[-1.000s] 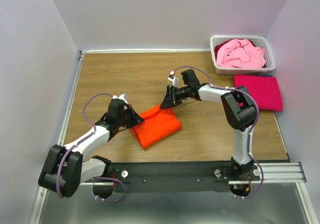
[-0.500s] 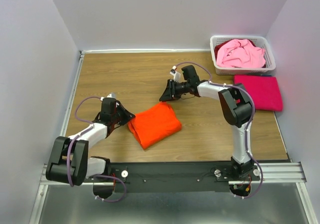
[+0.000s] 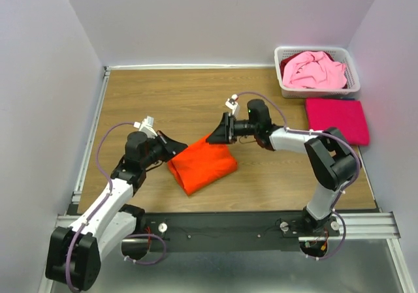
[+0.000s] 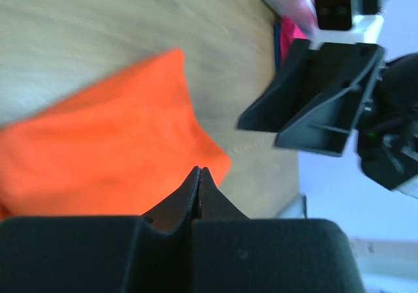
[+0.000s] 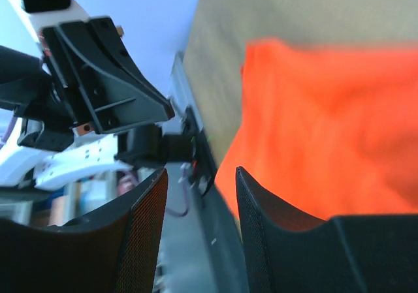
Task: Fold and stack the t-shirts
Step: Fold the tshirt, then neatly place the folded tshirt to the corner
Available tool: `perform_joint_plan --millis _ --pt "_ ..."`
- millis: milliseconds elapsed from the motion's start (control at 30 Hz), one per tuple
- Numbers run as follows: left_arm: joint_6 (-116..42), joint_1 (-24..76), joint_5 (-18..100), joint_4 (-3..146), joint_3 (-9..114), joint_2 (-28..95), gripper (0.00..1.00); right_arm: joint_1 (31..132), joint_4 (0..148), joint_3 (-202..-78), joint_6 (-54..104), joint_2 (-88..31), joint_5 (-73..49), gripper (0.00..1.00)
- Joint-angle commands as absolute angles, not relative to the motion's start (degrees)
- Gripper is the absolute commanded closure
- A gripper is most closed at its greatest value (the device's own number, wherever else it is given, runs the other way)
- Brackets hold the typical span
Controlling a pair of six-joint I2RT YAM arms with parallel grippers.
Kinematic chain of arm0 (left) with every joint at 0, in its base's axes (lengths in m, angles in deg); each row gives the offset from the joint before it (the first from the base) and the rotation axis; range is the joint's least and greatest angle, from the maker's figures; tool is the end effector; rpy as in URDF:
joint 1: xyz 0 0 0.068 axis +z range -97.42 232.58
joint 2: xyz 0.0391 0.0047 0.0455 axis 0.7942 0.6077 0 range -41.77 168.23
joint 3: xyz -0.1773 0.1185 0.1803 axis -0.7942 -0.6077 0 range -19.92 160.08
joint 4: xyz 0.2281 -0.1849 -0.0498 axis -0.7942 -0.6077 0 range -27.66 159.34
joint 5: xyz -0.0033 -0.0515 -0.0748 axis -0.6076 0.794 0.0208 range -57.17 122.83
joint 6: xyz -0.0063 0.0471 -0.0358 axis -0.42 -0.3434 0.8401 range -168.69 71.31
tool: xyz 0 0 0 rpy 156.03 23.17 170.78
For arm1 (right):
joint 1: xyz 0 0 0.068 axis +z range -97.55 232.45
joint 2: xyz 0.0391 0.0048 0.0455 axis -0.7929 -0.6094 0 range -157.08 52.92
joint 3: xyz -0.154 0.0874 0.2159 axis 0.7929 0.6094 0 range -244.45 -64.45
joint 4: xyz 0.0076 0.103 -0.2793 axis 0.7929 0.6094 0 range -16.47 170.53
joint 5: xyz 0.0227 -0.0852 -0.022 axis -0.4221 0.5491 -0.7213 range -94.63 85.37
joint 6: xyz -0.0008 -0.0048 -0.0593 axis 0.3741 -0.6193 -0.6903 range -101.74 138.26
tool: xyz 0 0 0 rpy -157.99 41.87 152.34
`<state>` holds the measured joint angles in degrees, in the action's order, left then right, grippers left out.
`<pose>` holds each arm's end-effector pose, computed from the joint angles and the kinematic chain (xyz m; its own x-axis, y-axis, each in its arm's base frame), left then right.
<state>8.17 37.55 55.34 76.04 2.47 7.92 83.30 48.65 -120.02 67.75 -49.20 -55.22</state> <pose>0.2191 -0.0761 0.2030 -0.6761 -0.6195 -0.3989 0.0355 0.5134 -0.8574 0.3346 0.2390 0.1760 -0.9221 0.0115 -0.3868 -0.3709 0.2588 0.8919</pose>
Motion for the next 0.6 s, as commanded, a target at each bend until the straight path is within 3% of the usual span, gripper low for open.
perform_joint_plan --millis 0,267,567 --pt "11.1 32.6 61.9 72.8 -0.4 9.1 0.97 86.3 34.9 -111.7 78.4 -49.4 -57.8 0.47" --pt "18.3 33.5 66.0 81.9 -13.1 14.6 1.0 85.1 33.1 -99.7 74.6 -56.9 -54.4 0.47" --pt "16.5 37.3 63.5 70.7 -12.1 1.5 1.0 83.7 32.3 -98.3 76.9 -51.8 -55.3 0.44"
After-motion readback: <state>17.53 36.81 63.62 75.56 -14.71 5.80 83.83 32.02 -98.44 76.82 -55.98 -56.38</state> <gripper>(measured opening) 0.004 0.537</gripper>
